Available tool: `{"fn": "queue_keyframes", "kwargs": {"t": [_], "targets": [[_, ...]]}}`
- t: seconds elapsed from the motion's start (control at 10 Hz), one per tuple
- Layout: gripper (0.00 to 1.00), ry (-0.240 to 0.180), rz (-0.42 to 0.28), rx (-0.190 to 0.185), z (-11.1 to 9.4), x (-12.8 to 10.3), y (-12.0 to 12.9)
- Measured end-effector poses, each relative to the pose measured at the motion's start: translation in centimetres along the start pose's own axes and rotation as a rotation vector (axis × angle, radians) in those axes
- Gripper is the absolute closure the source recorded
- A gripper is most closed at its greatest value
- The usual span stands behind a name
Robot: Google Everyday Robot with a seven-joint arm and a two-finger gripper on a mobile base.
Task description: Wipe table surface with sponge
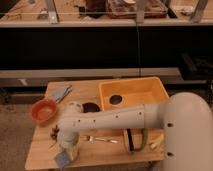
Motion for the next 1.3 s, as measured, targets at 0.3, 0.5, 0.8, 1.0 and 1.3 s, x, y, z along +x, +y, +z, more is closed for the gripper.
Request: {"fn": "queue_keyframes", "kwargs": {"t": [0.3,0.5,0.8,1.0,1.3], "targets": [[1.0,-0.012,0.018,-0.04,1.2,1.4,1.3],[1.0,-0.008,0.058,-0.025,0.6,3.4,2.0],[1.0,0.014,0.09,0.001,-1.1,6.0,1.5],[1.0,0.022,0.094,0.009,-1.6,7.5,-0.6],[1.0,0.025,0.073,0.046,-2.2,6.9,-4.9]]}}
